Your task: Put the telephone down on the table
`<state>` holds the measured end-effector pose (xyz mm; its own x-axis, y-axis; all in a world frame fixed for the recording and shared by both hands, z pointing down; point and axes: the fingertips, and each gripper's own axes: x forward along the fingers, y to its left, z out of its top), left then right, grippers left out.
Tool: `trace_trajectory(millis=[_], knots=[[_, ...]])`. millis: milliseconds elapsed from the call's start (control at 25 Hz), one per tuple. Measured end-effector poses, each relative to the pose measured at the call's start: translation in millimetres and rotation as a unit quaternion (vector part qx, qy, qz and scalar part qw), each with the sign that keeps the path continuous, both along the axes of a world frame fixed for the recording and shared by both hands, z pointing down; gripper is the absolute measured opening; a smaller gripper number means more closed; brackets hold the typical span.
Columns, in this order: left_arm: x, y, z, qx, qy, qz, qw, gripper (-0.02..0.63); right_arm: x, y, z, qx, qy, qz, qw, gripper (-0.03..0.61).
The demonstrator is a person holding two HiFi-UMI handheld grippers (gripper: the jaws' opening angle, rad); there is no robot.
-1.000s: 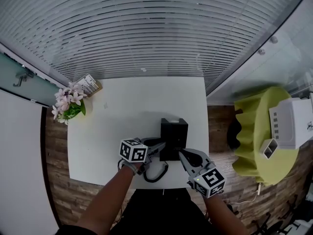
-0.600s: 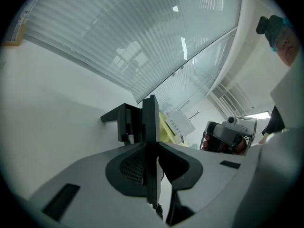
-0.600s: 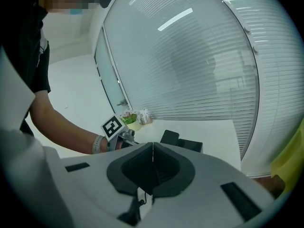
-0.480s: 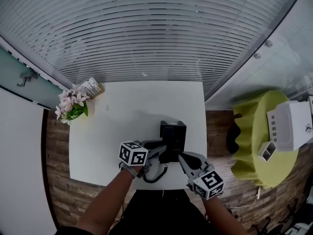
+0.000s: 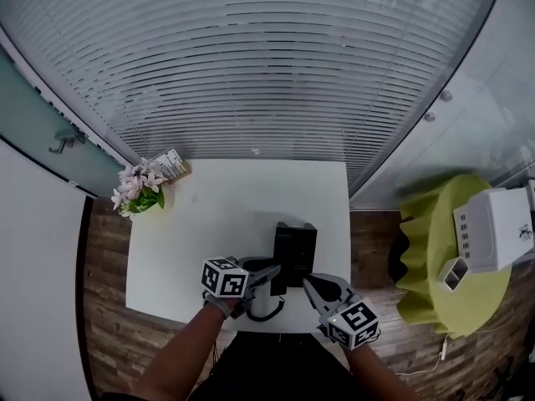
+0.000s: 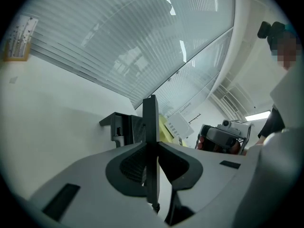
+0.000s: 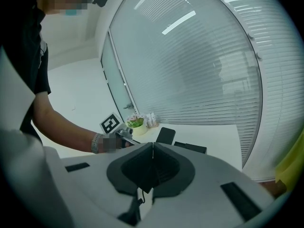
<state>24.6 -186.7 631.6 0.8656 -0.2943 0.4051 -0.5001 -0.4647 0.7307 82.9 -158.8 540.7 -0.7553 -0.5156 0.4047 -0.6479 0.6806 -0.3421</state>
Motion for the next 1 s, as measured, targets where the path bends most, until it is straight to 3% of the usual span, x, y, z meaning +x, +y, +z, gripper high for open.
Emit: trace_trajectory(millis=[440,720,1000], knots=[[-8.8,18.6,-22.0,0.004,-0.024,-0.03,0.9992,0.078,-5.5,6.7,-11.3,0.009,-0.011,-0.045,0.999,0.022],[-33.2,16.1,-32.3,0.003,-0.039,-0.072,0.9966,0.078,-18.7,-0.1,-8.9,0.011,-0.019,-0.07,0.997,0.021],[-74.1,24.3,-25.8,-0.011,-0.033,-0.078,0.9964,0.077,-49.3,-1.0,-4.0,0.002,-0.012,-0.063,0.998,0.022]])
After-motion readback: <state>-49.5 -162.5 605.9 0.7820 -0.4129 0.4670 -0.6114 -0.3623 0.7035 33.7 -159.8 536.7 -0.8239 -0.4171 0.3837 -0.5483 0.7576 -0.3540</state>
